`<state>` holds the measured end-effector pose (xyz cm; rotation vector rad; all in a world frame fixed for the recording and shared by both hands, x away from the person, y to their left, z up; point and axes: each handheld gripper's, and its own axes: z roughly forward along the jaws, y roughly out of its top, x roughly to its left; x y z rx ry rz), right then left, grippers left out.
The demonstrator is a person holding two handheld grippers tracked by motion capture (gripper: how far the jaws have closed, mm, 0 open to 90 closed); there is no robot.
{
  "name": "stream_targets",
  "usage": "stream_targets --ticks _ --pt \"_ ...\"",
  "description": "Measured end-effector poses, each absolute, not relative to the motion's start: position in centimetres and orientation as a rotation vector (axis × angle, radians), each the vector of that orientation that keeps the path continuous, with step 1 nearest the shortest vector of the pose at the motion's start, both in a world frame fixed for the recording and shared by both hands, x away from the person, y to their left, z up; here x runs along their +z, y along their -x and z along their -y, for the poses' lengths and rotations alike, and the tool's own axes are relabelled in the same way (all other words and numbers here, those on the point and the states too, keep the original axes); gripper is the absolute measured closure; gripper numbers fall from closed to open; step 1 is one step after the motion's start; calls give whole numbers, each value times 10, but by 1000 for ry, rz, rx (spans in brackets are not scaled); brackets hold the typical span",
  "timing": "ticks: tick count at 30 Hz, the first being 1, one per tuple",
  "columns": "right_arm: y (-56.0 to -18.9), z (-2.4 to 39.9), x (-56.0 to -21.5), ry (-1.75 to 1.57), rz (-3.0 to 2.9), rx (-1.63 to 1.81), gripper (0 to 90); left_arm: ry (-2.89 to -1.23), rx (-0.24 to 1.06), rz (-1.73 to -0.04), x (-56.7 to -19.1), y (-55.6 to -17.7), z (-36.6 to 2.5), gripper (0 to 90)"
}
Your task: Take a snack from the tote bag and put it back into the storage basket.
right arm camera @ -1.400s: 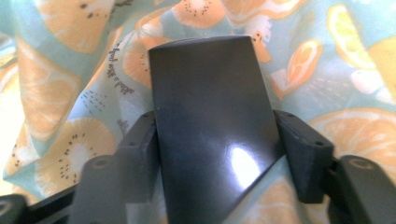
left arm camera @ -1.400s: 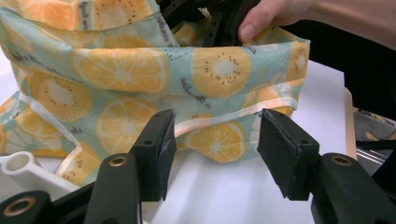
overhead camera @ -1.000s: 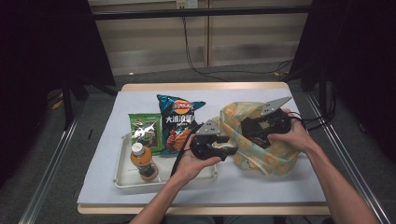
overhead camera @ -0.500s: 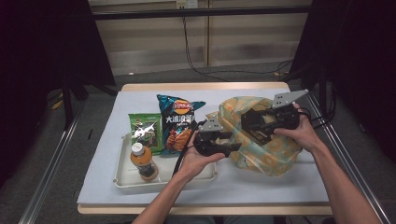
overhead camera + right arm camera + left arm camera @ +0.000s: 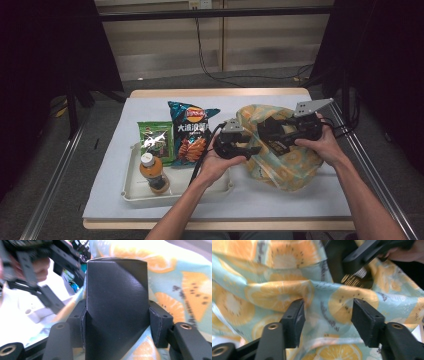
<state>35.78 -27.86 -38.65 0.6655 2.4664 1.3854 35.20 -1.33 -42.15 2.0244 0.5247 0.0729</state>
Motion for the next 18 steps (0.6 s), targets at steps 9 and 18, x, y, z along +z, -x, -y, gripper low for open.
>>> stream_targets --ticks 9,18 --pt "-353 283 -389 -664 -2483 1374 428 -1956 120 -481 -390 -345 2 484" --pt "-349 282 -389 -646 -2491 1382 428 -1948 129 -550 -401 -365 0 429"
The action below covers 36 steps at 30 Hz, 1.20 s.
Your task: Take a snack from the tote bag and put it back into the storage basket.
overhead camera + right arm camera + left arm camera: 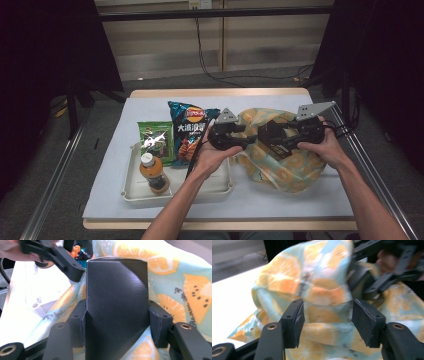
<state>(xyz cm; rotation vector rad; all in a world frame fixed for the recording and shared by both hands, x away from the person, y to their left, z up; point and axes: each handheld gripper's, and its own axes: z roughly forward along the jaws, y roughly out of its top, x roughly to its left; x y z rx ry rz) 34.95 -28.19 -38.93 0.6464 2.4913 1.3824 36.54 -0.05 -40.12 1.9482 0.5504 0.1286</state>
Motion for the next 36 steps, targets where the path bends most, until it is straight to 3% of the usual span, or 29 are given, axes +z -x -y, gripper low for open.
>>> stream_targets --ticks 3,4,6,10,36 --pt "-348 282 -390 -639 -2491 1383 428 -1958 111 -549 -407 -369 0 485" --pt "-347 282 -390 -645 -2488 1376 428 -1951 116 -551 -407 -369 0 539" --pt "-348 283 -391 -647 -2493 1383 428 -1934 87 -556 -408 -370 -1 737" --pt "-345 284 -389 -638 -2487 1398 428 -1938 74 -572 -410 -373 -3 888" --pt "-348 284 -342 -622 -2321 1608 427 -2096 29 -644 -445 -373 2 900"
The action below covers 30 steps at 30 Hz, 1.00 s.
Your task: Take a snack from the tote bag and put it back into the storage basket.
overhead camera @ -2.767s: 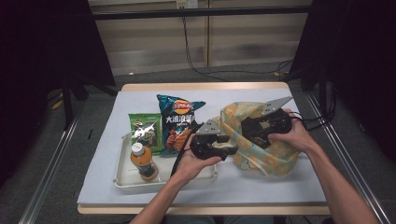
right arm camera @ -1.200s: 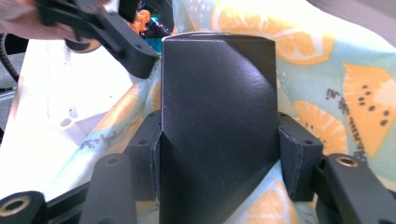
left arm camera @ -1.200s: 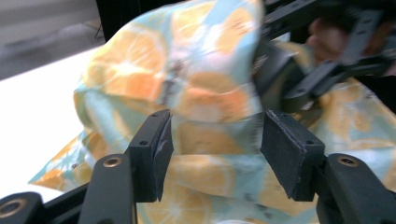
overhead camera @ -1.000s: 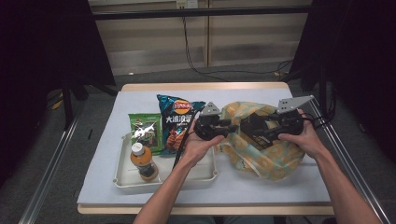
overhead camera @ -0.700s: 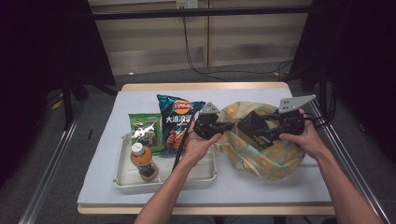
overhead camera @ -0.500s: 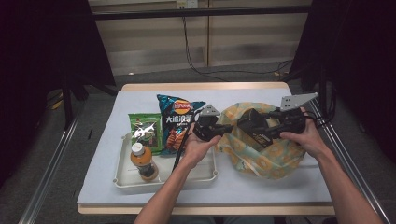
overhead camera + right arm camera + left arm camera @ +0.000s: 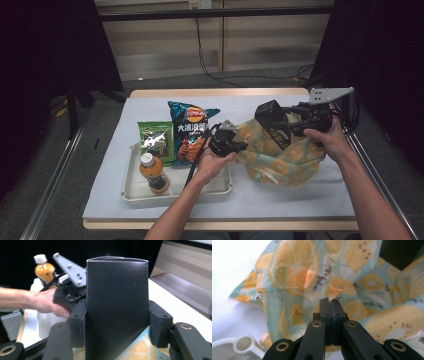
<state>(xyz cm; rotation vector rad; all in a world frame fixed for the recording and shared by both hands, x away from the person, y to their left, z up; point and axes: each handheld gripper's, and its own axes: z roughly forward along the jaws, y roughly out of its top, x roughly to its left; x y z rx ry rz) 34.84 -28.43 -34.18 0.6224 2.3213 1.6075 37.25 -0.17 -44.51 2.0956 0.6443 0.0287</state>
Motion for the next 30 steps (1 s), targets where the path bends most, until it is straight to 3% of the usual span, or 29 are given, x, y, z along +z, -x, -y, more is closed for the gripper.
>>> stream_targets --ticks 8,11,23,30 --pt "-346 283 -345 -628 -2316 1601 427 -2052 6 -611 -443 -368 -3 885" --pt "-346 284 -352 -634 -2340 1576 427 -2030 25 -587 -435 -364 -7 756" --pt "-339 280 -374 -616 -2394 1543 427 -1970 93 -465 -403 -350 -19 492" --pt "-331 284 -390 -620 -2435 1514 426 -1964 78 -428 -401 -352 -15 415"
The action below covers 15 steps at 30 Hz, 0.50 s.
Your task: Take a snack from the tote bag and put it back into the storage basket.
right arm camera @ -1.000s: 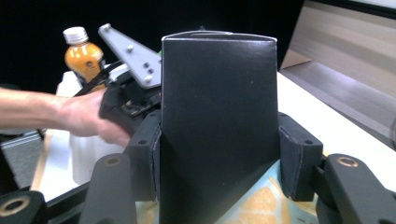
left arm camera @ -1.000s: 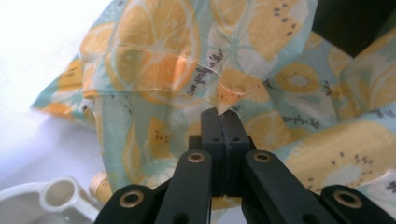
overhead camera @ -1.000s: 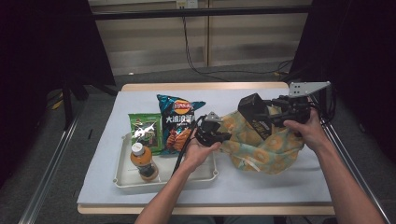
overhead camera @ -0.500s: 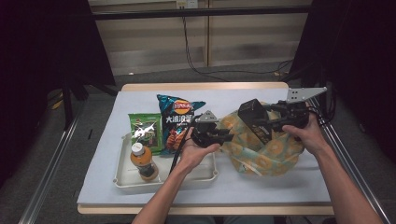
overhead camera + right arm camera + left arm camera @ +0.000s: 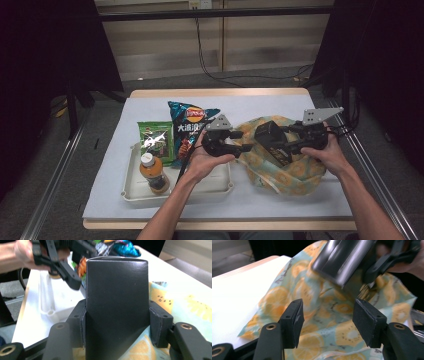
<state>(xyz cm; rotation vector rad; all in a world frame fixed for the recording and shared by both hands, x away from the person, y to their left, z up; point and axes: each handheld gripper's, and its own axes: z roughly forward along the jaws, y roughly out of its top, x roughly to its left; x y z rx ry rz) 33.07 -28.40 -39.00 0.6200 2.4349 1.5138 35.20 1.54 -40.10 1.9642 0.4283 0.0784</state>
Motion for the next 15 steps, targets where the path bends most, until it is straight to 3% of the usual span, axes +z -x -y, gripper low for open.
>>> stream_targets --ticks 5,15 --pt "-325 284 -399 -616 -2453 1492 425 -1986 48 -385 -401 -352 -5 314" --pt "-313 284 -405 -582 -2505 1469 419 -2041 28 -296 -406 -349 13 257"
